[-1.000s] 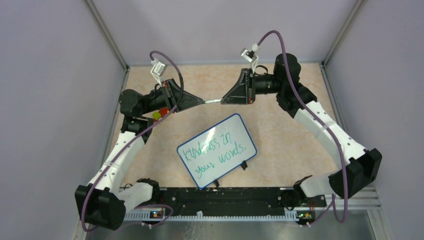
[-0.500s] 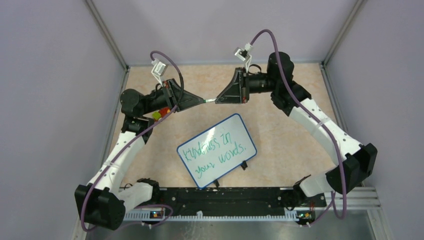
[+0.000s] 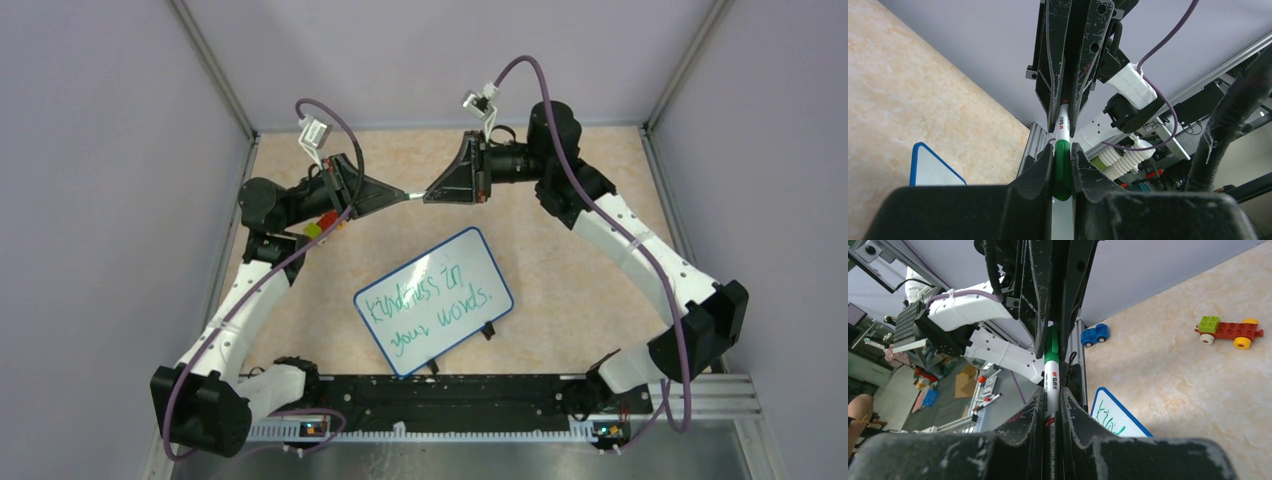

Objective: Write a sentence on the whiteboard
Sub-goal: Pass from the left arm to the right

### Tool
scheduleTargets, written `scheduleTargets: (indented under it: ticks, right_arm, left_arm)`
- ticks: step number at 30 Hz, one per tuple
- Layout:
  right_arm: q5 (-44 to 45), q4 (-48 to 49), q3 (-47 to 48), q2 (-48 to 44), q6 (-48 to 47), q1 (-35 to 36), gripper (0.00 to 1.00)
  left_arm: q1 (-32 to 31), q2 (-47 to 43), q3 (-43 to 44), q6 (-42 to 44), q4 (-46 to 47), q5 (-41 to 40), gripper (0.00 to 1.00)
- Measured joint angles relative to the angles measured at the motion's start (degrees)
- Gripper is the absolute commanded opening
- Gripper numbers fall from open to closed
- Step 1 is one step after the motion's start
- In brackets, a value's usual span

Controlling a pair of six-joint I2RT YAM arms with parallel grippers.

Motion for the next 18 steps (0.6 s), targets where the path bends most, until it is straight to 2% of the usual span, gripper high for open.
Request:
scheduleTargets:
  ticks: [18]
  right_arm:
    - [1.6, -2.4, 2.2, 0.8, -3.0, 1.3, 0.0]
  left_arm:
    - [0.7, 0.0, -0.6, -0.9, 2.2, -0.3, 0.0]
